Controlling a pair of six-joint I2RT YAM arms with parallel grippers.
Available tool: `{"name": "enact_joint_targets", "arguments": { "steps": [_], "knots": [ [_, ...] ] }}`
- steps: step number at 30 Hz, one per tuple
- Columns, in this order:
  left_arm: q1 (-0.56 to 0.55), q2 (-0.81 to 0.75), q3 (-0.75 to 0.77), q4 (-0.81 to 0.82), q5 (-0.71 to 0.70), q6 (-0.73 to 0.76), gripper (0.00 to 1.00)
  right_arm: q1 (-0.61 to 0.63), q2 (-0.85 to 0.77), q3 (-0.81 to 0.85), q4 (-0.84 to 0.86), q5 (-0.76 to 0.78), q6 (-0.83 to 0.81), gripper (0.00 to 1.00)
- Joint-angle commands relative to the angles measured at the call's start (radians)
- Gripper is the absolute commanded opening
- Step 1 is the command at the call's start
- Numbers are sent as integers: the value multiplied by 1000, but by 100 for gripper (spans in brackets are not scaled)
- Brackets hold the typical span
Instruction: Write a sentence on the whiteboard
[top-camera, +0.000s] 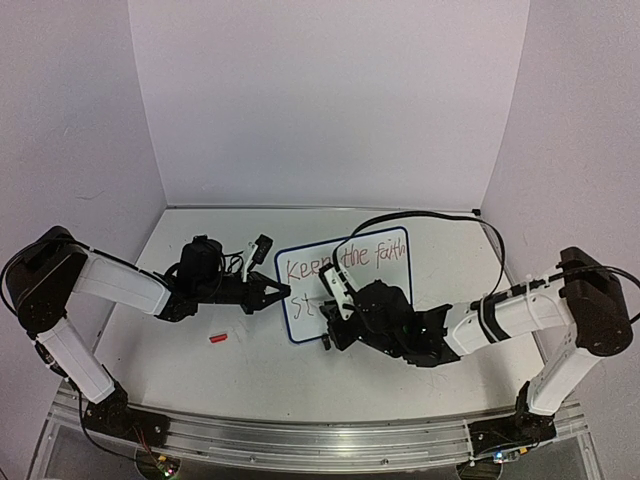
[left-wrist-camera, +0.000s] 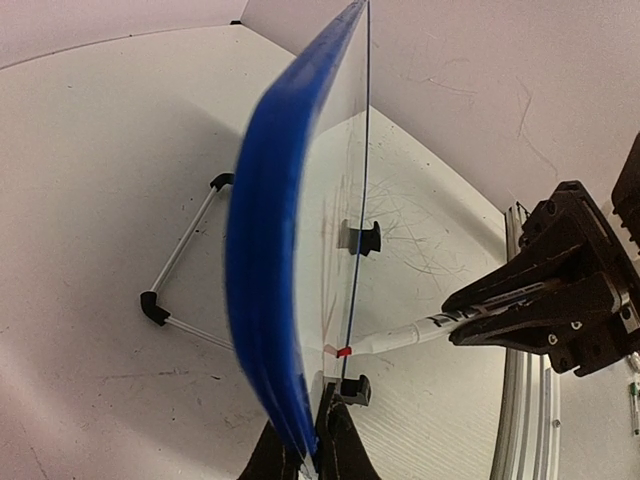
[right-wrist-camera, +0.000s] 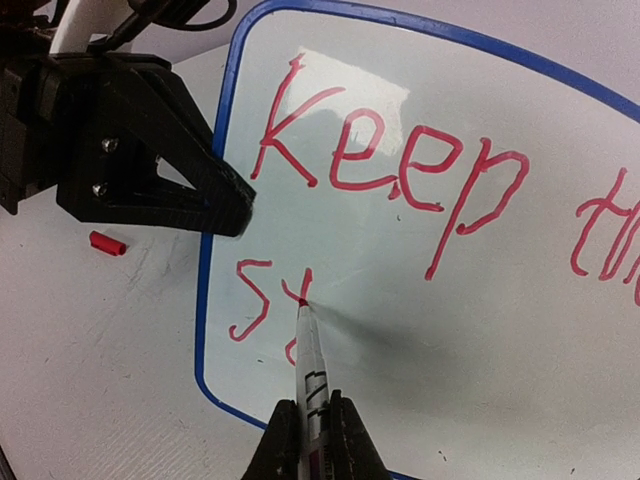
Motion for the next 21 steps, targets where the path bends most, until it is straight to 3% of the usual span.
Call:
{"name": "enact_joint_targets", "arguments": {
  "steps": [1,4,10,21],
  "knots": [
    [19,-9,-14,-65,-175,77,0,-12,-166,-93,71,-10,-15,0],
    [19,-7,-13,-65,-181,74,0,-13,-242,-144,105,-76,-80,0],
    [19,-3,-7,-65,-196,60,0,-15,-196,-81,86,-103,-170,0],
    [19,23,1,-67,-237,-19,0,-15,-134,-70,94,-44,-132,5]
  ]
}}
